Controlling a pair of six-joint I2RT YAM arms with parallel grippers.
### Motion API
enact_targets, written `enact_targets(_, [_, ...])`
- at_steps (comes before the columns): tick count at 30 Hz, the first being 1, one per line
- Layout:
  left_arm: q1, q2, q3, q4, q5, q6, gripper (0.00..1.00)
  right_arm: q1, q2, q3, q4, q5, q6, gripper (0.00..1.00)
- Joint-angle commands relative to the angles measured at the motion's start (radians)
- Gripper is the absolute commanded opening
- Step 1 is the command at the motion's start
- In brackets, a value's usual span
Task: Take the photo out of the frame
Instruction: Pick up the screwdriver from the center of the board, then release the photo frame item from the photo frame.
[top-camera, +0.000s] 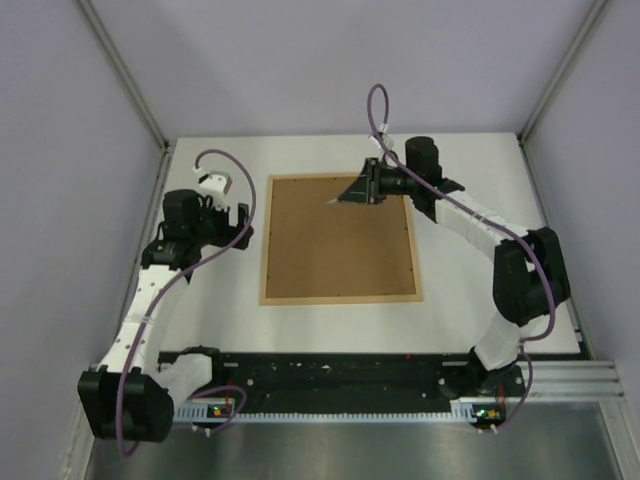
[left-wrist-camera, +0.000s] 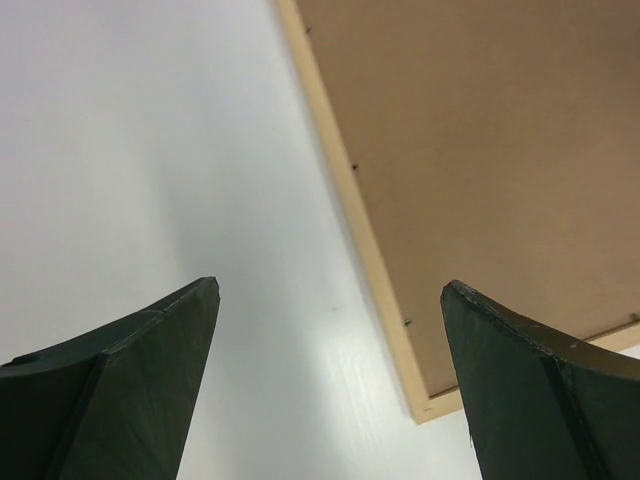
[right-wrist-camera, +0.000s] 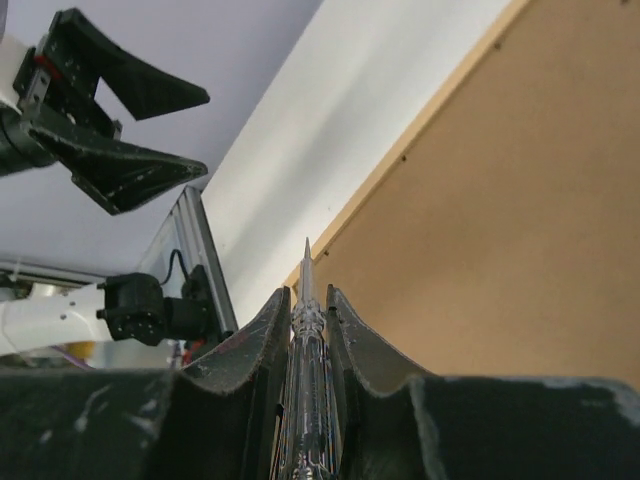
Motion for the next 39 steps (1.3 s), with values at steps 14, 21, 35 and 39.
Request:
enact_targets(14, [0.000,0.240,-0.042,0.049,-0.174,0.176,0.99,0.149,0.394,0.244,-0.078,0.125,0.256,0.00])
enact_targets(21, [0.000,0.288,-0.094,0.075,-0.136,0.160,0.99,0.219,0.491,0.295,-0.127,0.135,0.297,0.00])
enact_targets(35, [0.000,0.326,-0.114,0.052,-0.051,0.180,0.83,0.306,0.569,0.316,-0.097,0.125,0.379,0.00])
enact_targets(39, [0.000,0.342,-0.103,0.038,-0.037,0.180,0.80,0.334,0.580,0.313,-0.089,0.130,0.382,0.00])
